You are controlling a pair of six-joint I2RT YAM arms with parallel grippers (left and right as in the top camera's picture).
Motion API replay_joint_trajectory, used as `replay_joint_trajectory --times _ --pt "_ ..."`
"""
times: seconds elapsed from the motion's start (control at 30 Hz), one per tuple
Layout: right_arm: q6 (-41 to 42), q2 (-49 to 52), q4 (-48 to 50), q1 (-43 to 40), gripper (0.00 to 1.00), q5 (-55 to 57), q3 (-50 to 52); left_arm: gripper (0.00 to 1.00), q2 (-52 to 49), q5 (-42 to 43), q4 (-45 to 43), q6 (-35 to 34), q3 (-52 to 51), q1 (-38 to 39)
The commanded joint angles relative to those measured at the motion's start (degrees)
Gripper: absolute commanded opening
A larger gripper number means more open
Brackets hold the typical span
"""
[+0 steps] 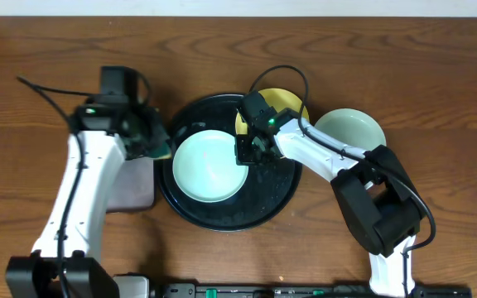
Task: Clean dirty plates on tray and stack at the side
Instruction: 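Grip the second mint plate rim with the right gripper, then scrub the second mint plate with the sponge in the left gripper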
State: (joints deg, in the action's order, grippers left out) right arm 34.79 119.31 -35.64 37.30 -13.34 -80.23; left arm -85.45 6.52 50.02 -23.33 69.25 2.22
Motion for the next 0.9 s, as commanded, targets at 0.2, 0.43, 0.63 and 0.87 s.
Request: replay_joint_trajectory --times 0.2,0.43,0.63,0.87 --pt "-0.17 3.63 0.11 -0.13 0.01 -0.66 0.37 0.07 -2.40 -2.14 -11.65 -4.90 -10.95 13.20" --pt "-0.20 3.63 0.09 -0.13 0.01 -0.66 0.37 0.08 -11.96 -3.52 -12.98 -4.83 -11.19 16.33" --pt "-0.61 3.63 0.04 -0.13 0.01 -0.66 0.37 0.07 -16.55 3.17 -15.21 -1.01 -11.19 16.90" --pt "-0.61 3.63 0.13 -0.13 0.01 -0.66 0.37 0.08 -16.59 17.09 -16.52 17.68 -11.19 16.90"
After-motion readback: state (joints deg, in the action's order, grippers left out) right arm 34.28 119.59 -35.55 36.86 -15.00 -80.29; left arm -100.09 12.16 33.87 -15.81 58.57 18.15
